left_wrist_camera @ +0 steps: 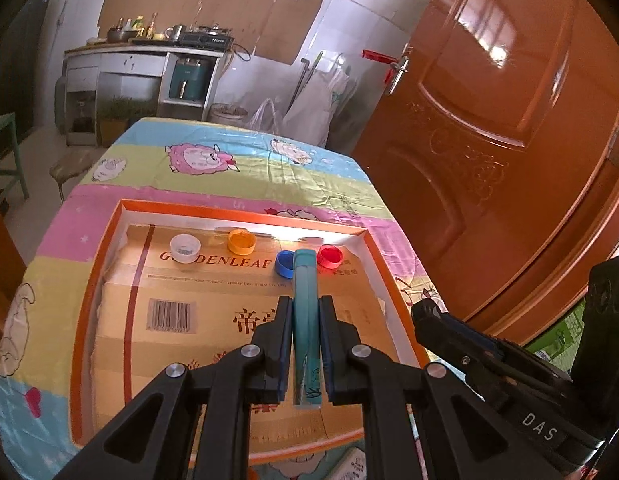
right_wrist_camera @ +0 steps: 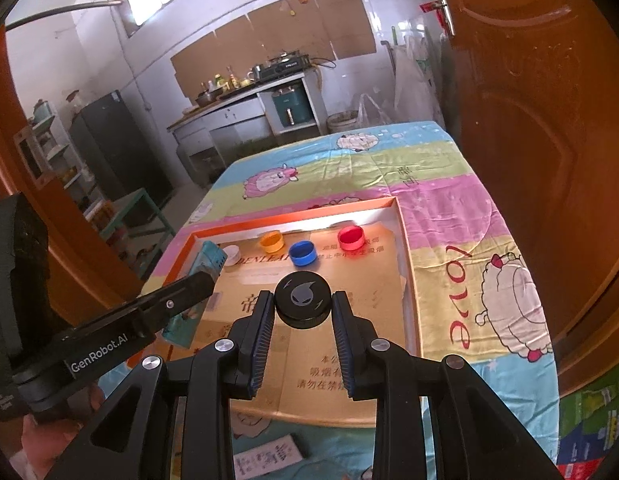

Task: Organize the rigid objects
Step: 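Carry the black cap and teal tube with both grippers over the tray, then lower and open both grippers to set the black cap and teal tube in the tray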

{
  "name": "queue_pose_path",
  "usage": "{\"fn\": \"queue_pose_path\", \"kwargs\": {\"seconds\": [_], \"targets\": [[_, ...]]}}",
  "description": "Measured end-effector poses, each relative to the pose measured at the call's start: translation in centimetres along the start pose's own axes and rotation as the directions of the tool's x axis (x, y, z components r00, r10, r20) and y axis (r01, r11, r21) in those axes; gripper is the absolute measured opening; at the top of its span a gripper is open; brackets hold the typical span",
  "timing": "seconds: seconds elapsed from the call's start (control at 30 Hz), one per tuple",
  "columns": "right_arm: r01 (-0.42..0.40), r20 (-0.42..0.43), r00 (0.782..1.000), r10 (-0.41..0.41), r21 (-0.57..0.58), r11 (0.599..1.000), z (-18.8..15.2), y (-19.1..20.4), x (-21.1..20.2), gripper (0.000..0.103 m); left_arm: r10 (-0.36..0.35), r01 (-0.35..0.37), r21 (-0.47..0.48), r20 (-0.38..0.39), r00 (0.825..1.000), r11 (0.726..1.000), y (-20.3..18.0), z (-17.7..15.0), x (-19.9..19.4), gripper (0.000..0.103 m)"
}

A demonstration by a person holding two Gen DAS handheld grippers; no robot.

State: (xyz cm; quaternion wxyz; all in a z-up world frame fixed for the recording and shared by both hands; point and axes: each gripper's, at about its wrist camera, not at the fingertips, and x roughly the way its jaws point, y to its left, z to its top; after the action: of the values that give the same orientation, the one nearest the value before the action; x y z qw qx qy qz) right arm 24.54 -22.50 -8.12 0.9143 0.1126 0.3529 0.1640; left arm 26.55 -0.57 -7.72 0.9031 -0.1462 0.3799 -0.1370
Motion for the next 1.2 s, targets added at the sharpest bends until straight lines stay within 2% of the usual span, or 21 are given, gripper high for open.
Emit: {"fn": "queue_pose_path", "kwargs": {"seconds": [0.5,1.2], "targets": [[-0.002,-0.060,0.998,0.002,0.001,1.000,1.0,-1.4,4.3,0.030,0.022,-0.024,-0.025,-0.063,0.998,0.999,1.0,0.8,4.7,0.013],[0.015,-0.114,0.993,-0.017,-0.023,1.000,2.2,-1.7,8.8,0.030,0.039,-0.044,-0.049,-0.098,0.994,0.998,2.7,1.2,7.2,0.013]]}}
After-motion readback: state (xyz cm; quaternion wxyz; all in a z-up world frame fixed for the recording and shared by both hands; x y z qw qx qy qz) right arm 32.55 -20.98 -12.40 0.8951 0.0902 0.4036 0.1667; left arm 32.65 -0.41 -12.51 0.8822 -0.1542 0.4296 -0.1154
